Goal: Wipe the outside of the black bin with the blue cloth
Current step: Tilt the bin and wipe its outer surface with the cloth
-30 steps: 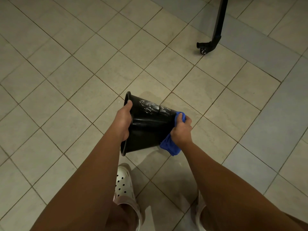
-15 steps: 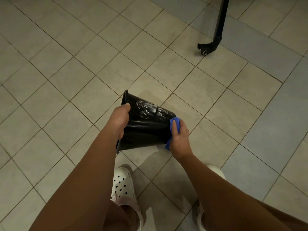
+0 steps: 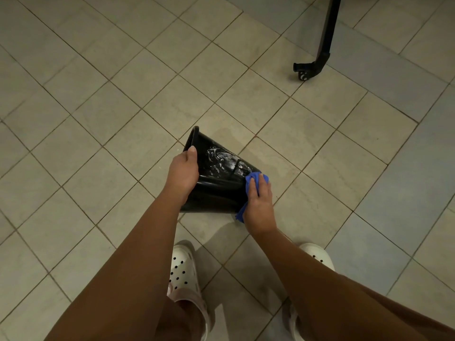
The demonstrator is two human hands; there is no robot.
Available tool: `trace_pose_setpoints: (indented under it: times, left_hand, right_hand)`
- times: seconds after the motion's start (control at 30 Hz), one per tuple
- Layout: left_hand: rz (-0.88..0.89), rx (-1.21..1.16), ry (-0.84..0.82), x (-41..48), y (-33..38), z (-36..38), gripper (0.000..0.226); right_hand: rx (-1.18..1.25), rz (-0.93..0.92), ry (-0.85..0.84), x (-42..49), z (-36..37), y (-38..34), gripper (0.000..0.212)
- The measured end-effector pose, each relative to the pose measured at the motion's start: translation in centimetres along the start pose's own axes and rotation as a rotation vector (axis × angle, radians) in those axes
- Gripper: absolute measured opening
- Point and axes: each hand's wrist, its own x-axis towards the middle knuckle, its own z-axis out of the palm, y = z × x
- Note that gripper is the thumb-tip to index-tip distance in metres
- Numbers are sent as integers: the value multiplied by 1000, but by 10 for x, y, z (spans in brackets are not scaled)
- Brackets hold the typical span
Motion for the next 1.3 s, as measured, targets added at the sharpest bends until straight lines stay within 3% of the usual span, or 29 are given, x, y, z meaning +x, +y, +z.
trace_pose_setpoints:
  times: [0.2,0.33,0.57,0.73,0.9,1.03,1.2,1.3]
  left_hand:
    - [8,61,0,3,-7,-4,50]
    - [30,99,11,2,-10,-5,52]
    - [60,186,33,5,-9,-3,45]
    - [73,192,23,6,-11,-4,49]
    - [104,217,28,4,-8,0,47]
    - [77,231,34,5,-10,-2,48]
    - [42,173,43,7,-13,-5,48]
    - [62,153,43,6,-14,-2,47]
  right_hand:
    - [-45,-65,-16,7,-3,-4,92]
    - [80,66,-58,15,-15,-3,80]
    - [-86,60,-14,-3,-4,-14,84]
    - [-154,-31,-111,12,-17,-4,99]
    - [-136,128,-128,13,-22,-10,93]
    - [-240,30,-93,-2,-20,-20,81]
    - [-191,-34,-100,10,-13,-12,95]
    - [-106,52,-135,19,-19,-7,95]
